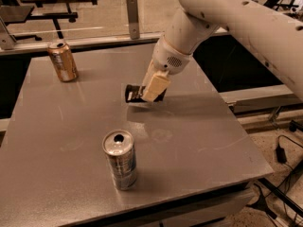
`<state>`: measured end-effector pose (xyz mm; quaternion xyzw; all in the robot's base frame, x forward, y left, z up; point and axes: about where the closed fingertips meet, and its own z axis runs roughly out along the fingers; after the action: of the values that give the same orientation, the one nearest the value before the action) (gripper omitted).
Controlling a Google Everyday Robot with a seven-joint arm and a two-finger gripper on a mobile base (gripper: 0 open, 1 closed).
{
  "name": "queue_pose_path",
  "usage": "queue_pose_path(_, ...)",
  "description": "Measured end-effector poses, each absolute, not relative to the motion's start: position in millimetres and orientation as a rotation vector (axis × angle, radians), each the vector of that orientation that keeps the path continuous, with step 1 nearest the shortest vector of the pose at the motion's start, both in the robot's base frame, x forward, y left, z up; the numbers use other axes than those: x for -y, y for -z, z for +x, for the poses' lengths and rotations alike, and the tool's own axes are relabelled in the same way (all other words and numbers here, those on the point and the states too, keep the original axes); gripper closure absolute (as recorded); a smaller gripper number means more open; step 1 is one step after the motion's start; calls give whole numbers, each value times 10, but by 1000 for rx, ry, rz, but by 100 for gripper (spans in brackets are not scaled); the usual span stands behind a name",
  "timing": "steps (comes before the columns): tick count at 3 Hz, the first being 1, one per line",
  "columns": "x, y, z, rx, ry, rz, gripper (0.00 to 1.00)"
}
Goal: Move rxbar chocolate near redbull can
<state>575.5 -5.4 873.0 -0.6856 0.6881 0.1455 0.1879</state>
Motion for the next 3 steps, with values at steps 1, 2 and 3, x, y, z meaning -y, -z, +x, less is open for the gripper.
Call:
queue_pose_path(1, 152, -8844, 5283, -1894, -445, -1969, 100)
queue_pose_path(2, 203, -8884, 4876, -1858, -487, -2022, 100)
queue_pose_path(3, 228, -8831, 4547, -1830, -541, -2080, 100)
